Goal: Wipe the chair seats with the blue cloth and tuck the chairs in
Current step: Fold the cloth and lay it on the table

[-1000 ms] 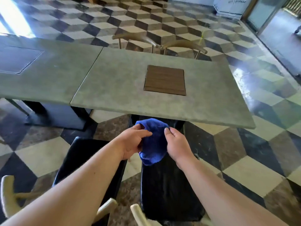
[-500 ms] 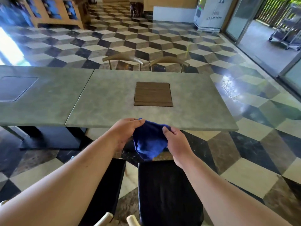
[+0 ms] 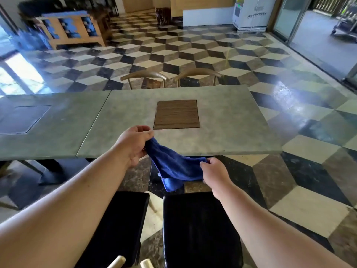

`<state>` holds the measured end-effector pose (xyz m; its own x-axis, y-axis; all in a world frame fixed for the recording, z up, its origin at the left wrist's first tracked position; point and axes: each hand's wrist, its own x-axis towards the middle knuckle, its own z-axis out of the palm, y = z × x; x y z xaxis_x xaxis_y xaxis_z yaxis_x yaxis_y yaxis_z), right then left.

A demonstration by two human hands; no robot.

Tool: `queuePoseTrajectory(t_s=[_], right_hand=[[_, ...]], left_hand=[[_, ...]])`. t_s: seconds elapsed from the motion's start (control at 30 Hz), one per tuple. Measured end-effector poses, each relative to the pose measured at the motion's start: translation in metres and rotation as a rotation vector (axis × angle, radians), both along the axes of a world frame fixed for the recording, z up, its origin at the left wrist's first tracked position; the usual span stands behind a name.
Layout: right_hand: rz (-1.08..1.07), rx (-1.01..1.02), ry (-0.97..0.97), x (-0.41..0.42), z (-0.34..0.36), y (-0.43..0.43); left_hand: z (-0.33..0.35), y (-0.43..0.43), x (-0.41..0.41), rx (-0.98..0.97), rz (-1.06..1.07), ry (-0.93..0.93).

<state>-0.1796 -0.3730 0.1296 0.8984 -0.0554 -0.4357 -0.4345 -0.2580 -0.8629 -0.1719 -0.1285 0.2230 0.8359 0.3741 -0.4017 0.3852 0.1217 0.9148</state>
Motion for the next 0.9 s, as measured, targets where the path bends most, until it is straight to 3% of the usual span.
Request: queuePoseTrajectory(t_s=[0.13, 0.23, 0.4, 0.53, 0.63, 0.77, 0.9], right_hand=[[0.173, -0.155, 0.136, -0.007, -0.010, -0.004], [0.239, -0.245, 0.064, -0.006, -0.003, -0.001], [0.397, -0.141, -0.131, 0.009, 0.022, 0.023], [0.490, 0.022, -0.126, 0.015, 0.029, 0.057], [0.530, -0.037, -0.117, 0.017, 0.022, 0.081], [0.471, -0.153, -0.119, 0.021, 0.014, 0.100], [0.366, -0.162, -0.189, 0.033, 0.030, 0.119]], left_hand=[[0.012, -0.020, 0.002, 0.066, -0.098, -0.022], [0.020, -0.032, 0.002, 0.223, -0.229, -0.044], [0.038, -0.028, 0.000, 0.296, -0.423, -0.112], [0.046, -0.005, 0.001, 0.239, -0.494, -0.120], [0.047, 0.018, 0.002, 0.256, -0.483, -0.158], [0.036, 0.075, 0.001, 0.513, -0.447, -0.172], [0.017, 0.127, -0.009, 0.764, -0.506, -0.015]])
